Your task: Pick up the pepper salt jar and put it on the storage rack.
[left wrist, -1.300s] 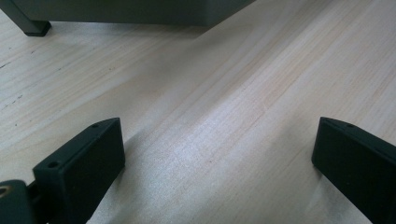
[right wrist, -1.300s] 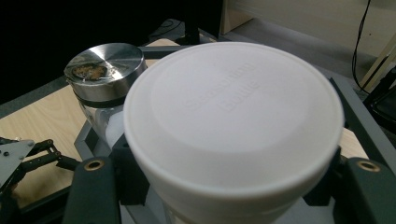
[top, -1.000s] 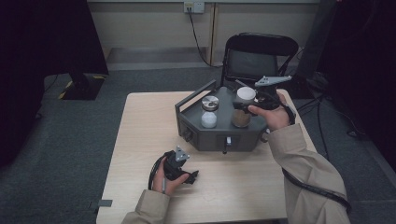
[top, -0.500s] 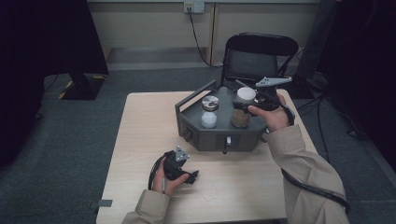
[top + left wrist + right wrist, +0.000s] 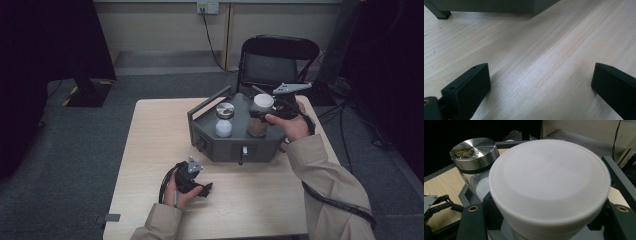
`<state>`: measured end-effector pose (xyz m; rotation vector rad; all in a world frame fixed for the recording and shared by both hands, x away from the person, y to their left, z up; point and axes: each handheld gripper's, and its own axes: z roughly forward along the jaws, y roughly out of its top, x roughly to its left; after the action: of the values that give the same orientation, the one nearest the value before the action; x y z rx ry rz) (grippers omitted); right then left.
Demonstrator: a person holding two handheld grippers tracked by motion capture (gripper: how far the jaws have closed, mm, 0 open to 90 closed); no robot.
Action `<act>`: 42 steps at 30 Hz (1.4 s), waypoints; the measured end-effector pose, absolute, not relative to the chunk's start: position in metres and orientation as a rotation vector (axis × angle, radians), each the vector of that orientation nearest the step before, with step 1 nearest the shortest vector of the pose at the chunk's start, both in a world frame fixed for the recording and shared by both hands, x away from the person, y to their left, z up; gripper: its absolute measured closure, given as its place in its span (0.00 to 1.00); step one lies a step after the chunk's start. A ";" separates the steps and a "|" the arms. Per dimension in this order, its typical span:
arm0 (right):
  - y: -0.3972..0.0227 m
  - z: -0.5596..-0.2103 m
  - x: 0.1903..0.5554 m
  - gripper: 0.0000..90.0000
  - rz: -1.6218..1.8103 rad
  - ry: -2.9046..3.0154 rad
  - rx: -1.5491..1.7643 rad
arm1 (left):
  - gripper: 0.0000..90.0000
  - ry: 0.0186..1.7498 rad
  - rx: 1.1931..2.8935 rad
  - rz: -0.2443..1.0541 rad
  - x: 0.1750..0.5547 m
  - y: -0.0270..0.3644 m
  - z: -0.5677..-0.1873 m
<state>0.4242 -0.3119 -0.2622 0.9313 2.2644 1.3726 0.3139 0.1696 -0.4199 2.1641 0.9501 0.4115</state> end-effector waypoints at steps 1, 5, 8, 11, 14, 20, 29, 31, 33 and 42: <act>-0.312 -0.262 0.424 0.37 1.370 2.267 0.931 | 0.02 0.950 2.164 0.412 0.314 0.170 -0.420; -0.312 -0.263 0.425 0.34 1.376 2.269 0.932 | 0.02 0.949 2.165 0.413 0.314 0.169 -0.420; -0.313 -0.264 0.425 0.34 1.371 2.276 0.937 | 0.02 0.949 2.167 0.413 0.314 0.169 -0.420; -0.313 -0.266 0.426 0.28 1.376 2.277 0.962 | 0.02 0.948 2.168 0.413 0.314 0.169 -0.420; -0.314 -0.267 0.426 0.26 1.377 2.277 0.972 | 0.02 0.948 2.167 0.414 0.314 0.169 -0.420; -0.314 -0.267 0.425 0.16 1.375 2.274 0.994 | 0.02 0.949 2.167 0.414 0.314 0.169 -0.420; -0.317 -0.268 0.421 0.08 1.393 2.258 1.009 | 0.02 0.949 2.167 0.414 0.314 0.169 -0.420; -0.318 -0.270 0.421 0.04 1.406 2.250 1.028 | 0.02 0.949 2.167 0.414 0.314 0.169 -0.420; -0.321 -0.272 0.421 0.01 1.426 2.244 1.041 | 0.02 0.949 2.166 0.414 0.314 0.169 -0.420; -0.326 -0.271 0.420 0.00 1.406 2.288 1.007 | 0.02 0.951 2.167 0.414 0.314 0.169 -0.420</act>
<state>0.4199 -0.3256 -0.2713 1.0067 2.2878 1.4055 0.3137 0.1690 -0.4197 2.1668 0.9508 0.4143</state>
